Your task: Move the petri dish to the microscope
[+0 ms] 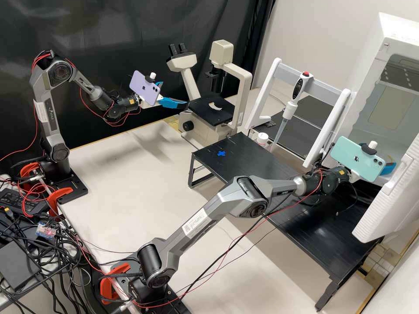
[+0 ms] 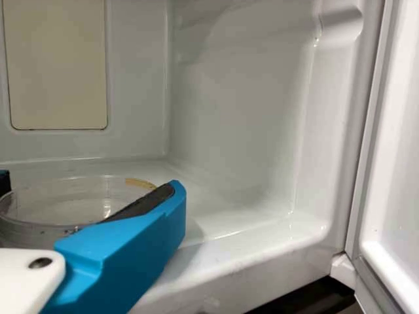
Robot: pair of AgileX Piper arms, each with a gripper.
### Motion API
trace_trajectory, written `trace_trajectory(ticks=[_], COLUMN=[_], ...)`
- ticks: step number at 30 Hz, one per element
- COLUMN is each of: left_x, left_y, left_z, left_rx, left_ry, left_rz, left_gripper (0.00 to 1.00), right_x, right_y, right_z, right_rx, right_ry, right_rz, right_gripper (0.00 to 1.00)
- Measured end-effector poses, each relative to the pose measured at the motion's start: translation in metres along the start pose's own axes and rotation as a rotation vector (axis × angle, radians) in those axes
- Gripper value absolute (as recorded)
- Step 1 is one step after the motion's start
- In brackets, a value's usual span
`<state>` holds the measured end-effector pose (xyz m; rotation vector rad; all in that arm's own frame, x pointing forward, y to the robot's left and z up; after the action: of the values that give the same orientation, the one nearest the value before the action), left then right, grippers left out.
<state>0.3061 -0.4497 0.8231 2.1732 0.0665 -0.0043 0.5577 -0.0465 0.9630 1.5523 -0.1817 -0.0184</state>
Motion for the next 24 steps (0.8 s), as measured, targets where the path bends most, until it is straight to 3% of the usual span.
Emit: trace_trajectory(ticks=[12,24], left_x=[0.000,0.000], left_y=[0.000,0.000], left_z=[0.000,0.000], left_rx=[0.000,0.000], left_ry=[0.000,0.000], left_rz=[0.000,0.000], left_gripper=[1.00,1.00], right_x=[-0.016,-0.075], right_y=[0.004,0.024], right_z=[0.002,0.023], right_rx=[0.015,0.043], right_ry=[0.013,0.042], right_rz=[-0.016,-0.028], right_gripper=[0.00,0.00])
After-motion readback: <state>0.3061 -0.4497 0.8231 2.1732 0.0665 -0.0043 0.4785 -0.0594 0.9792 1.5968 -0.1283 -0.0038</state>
